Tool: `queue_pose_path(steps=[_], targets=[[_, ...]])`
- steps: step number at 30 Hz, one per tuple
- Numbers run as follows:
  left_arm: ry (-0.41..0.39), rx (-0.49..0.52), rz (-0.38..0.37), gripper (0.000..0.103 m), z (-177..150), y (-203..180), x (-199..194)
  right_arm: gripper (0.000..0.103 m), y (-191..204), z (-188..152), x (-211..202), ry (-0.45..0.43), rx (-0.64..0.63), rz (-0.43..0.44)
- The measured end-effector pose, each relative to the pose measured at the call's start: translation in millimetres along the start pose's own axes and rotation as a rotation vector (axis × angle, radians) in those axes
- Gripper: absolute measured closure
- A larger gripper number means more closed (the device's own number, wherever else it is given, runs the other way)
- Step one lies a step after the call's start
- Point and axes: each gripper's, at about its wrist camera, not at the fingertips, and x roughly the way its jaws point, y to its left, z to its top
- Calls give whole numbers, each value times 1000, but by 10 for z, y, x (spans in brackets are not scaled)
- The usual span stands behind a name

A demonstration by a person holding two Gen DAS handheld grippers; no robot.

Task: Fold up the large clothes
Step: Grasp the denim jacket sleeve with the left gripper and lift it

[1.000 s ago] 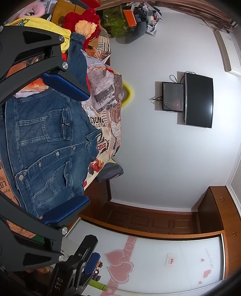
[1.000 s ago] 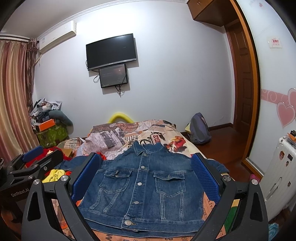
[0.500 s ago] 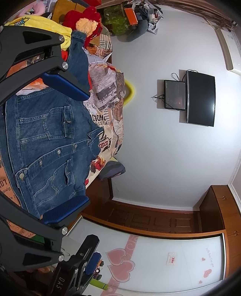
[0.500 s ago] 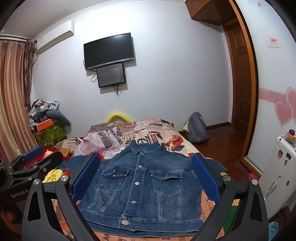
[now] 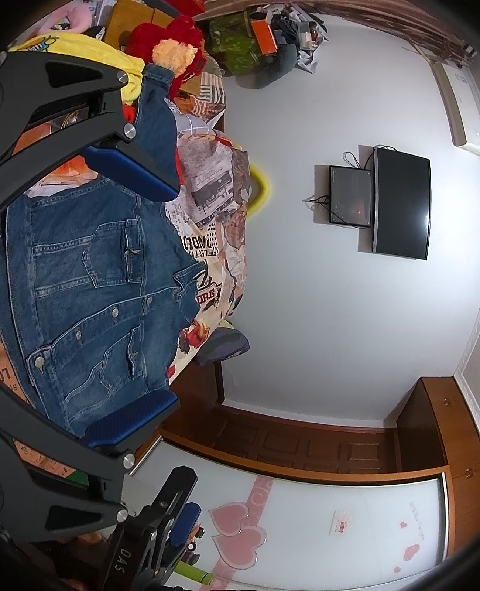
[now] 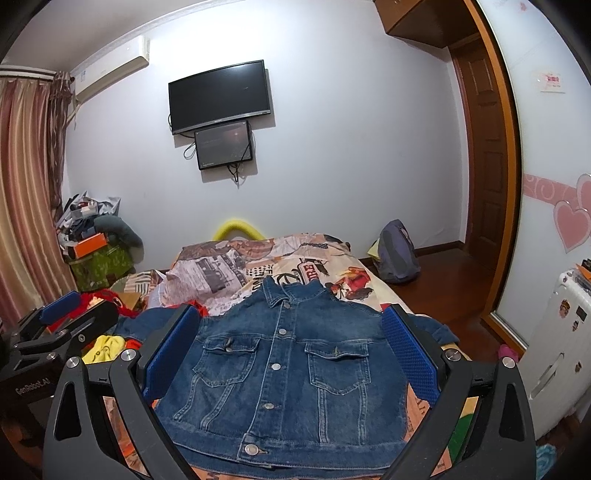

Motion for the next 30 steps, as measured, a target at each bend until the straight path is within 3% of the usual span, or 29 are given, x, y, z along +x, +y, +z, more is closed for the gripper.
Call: queue_pose_path(steps=[5, 15, 23, 30], targets=[[18, -36, -23, 0, 54, 199, 120, 4, 66, 44, 120, 9, -30, -3], [19, -75, 132, 0, 311, 1019, 563, 4, 162, 198, 633, 20, -88, -15], [121, -108, 222, 0, 272, 2010, 1104, 4, 127, 228, 1320, 114, -95, -41], [322, -251, 221, 0, -80, 3063, 1632, 4, 76, 37, 2065, 321, -104, -20]])
